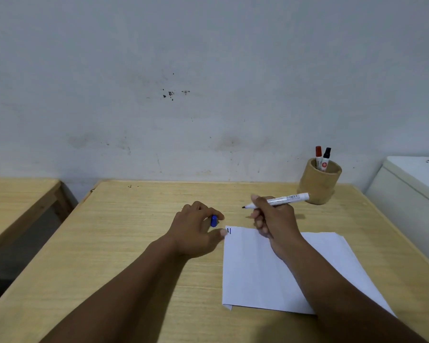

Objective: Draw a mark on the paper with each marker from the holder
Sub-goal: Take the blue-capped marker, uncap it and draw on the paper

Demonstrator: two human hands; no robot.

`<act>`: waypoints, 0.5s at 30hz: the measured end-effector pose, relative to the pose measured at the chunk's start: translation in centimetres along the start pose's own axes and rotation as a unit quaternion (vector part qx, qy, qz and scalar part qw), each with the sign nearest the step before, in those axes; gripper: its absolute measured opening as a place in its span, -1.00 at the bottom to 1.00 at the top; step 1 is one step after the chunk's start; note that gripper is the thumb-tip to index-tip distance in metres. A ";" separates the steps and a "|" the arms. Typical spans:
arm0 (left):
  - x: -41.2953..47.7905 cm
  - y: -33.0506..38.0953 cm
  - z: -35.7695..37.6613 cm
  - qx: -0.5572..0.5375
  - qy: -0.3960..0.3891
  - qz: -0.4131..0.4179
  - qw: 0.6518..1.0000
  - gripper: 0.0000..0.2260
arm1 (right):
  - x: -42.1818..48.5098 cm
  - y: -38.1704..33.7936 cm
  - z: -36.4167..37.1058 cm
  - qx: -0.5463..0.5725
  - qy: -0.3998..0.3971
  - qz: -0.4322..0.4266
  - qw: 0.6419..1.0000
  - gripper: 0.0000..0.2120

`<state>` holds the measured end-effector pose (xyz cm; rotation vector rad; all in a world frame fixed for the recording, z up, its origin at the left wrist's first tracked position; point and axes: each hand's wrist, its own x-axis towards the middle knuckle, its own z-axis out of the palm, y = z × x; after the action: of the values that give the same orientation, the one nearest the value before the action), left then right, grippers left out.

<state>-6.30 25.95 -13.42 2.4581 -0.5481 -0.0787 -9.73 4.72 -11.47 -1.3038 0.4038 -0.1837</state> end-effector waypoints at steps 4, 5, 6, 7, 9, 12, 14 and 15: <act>0.1 0.9 0.2 -0.197 0.071 -0.032 0.977 -0.92 | 0.8 -2.0 -0.7 0.141 -0.001 0.042 0.989 -0.97; 0.3 1.2 -0.1 -0.252 0.097 -0.032 0.962 -0.92 | 0.8 -2.7 -0.8 0.149 -0.008 0.042 0.988 -0.98; 0.8 1.5 -0.6 -0.300 0.114 -0.042 0.946 -0.93 | 0.8 -3.5 -1.0 0.149 -0.020 0.042 0.988 -0.97; 1.4 1.9 -1.4 -0.342 0.115 -0.059 0.931 -0.96 | 0.6 -4.3 -1.1 0.142 -0.033 0.041 0.988 -0.94; 2.7 3.0 -3.1 -0.408 0.108 -0.082 0.903 -0.92 | 0.2 -5.8 -1.3 0.121 -0.053 0.043 0.990 -0.88; 4.4 5.0 -4.1 -0.489 0.083 -0.085 0.864 -0.91 | -0.2 -7.1 -1.8 0.106 -0.060 0.037 0.992 -0.84; 4.9 6.5 -3.8 -0.527 0.050 -0.088 0.844 -0.88 | -0.1 -7.4 -2.0 0.107 -0.057 0.019 0.992 -0.83; 5.2 7.2 -3.4 -0.543 0.035 -0.091 0.834 -0.86 | -0.1 -7.5 -2.0 0.109 -0.055 0.008 0.993 -0.84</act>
<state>-3.61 20.55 -6.09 1.3671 -0.1335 -0.2887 -9.93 0.97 -4.68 -1.0898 0.2917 -0.1383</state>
